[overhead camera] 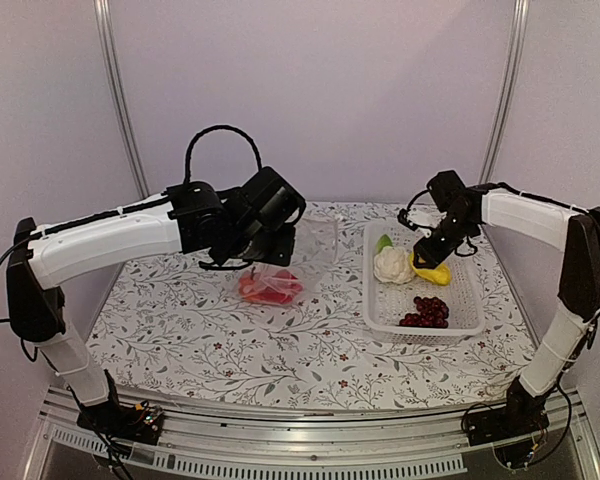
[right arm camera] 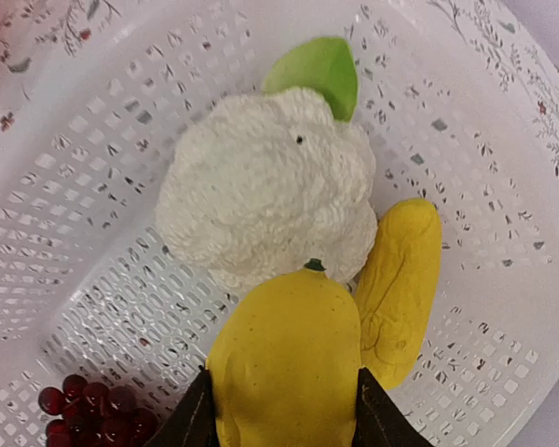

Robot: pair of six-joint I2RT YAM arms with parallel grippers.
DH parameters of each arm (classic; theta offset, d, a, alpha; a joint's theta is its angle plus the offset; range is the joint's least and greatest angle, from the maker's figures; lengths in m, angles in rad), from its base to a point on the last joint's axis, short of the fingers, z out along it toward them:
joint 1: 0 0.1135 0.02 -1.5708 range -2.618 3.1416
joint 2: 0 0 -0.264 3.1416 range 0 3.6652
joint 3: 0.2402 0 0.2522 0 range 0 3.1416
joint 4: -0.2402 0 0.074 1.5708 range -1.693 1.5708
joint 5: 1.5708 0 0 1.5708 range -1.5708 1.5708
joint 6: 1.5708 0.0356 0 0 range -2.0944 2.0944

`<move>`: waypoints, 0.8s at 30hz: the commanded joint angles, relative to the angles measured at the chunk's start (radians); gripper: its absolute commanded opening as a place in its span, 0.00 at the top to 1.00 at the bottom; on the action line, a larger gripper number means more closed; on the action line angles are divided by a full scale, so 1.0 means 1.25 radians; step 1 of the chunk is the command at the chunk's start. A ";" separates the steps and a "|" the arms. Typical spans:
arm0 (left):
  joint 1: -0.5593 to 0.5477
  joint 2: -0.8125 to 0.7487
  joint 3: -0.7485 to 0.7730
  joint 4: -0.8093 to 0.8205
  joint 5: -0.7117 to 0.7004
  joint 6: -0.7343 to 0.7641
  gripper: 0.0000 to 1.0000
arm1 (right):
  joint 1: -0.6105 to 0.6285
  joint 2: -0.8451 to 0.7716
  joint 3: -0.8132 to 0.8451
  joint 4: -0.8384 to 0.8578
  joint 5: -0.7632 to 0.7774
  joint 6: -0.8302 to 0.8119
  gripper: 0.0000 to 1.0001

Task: Place the food in the zip-top bag and seal the zipper
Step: Pick up the fake fruit from the bin, then place the fake fruit in the zipper food storage bag.

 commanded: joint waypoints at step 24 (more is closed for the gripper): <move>0.012 -0.045 0.058 0.099 0.177 -0.029 1.00 | 0.182 -0.206 0.176 0.395 -0.634 0.316 1.00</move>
